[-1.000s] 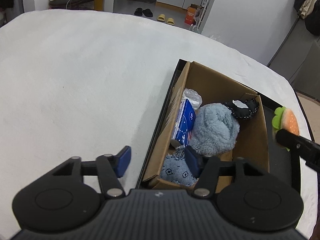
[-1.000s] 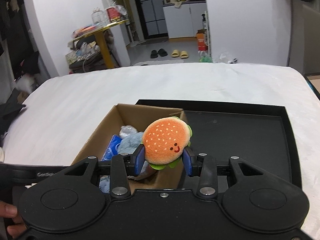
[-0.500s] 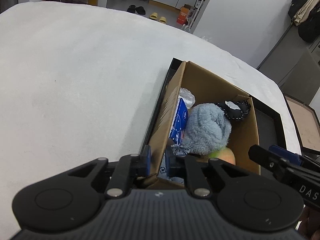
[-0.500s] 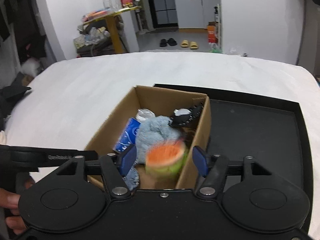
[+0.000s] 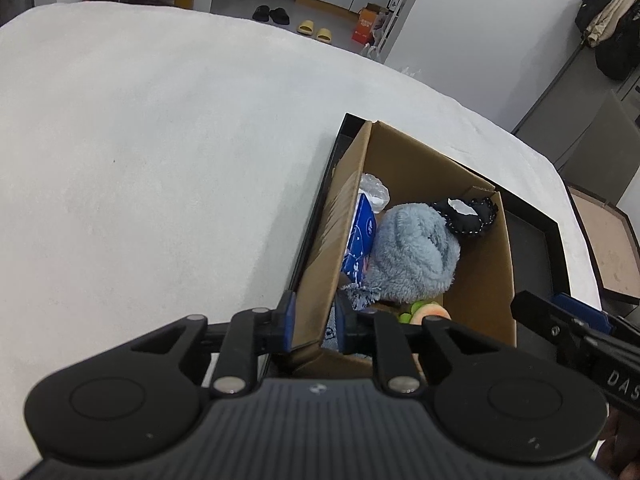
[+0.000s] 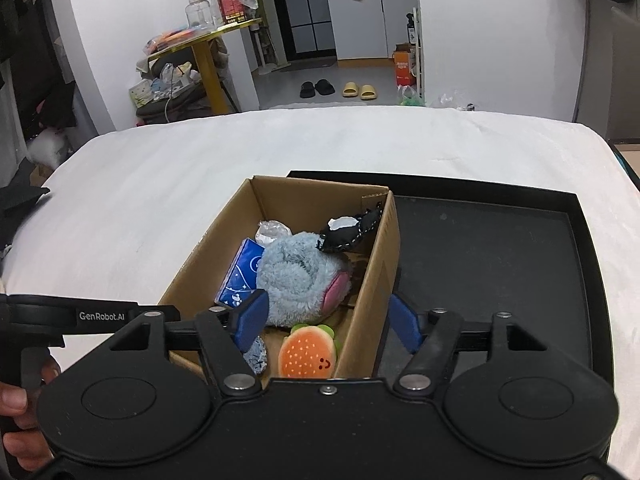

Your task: Organize soft objects

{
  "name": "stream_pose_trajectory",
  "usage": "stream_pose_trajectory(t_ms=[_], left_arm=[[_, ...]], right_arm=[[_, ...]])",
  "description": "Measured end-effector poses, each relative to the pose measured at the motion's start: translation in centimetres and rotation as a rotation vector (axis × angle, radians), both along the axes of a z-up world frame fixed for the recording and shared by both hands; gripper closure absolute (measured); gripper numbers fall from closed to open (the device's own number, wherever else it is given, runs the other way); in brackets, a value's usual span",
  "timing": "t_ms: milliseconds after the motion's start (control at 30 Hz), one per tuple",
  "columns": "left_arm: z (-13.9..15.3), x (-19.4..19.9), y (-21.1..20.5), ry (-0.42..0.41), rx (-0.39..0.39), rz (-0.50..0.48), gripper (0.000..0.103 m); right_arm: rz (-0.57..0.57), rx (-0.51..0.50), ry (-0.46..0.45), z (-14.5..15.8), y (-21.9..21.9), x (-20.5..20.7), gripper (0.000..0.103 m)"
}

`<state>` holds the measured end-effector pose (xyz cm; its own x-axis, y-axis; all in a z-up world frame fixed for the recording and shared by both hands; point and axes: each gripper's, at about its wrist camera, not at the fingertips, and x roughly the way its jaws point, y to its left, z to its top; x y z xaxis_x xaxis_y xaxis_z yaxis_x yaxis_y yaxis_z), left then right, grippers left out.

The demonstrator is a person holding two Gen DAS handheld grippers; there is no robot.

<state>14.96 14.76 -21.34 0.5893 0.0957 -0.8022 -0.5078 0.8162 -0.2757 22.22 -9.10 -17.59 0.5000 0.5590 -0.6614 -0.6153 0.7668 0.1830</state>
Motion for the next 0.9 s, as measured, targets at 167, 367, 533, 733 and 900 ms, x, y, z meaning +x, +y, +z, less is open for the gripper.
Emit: stream_pose_trajectory(t_ms=[167, 367, 533, 733, 900], left_arm=[[0.6, 0.3, 0.2, 0.017, 0.005, 0.000, 0.060], [1.6, 0.3, -0.7, 0.036, 0.098, -0.001, 0.057], [2.2, 0.2, -1.6, 0.031, 0.098, -0.029, 0.057], [3.9, -0.4, -2.2, 0.008, 0.113, -0.051, 0.057], [5.8, -1.2, -2.7, -0.042, 0.125, -0.088, 0.057]], right_arm=[[-0.013, -0.001, -0.038, 0.3, -0.4, -0.4, 0.021], [-0.064, 0.018, -0.087, 0.6, -1.9, -0.4, 0.017], [-0.077, 0.033, -0.108, 1.2, -2.9, -0.3, 0.017], [-0.061, 0.069, -0.108, 1.8, -3.8, -0.9, 0.017], [-0.074, 0.091, -0.131, 2.6, -5.1, -1.9, 0.017]])
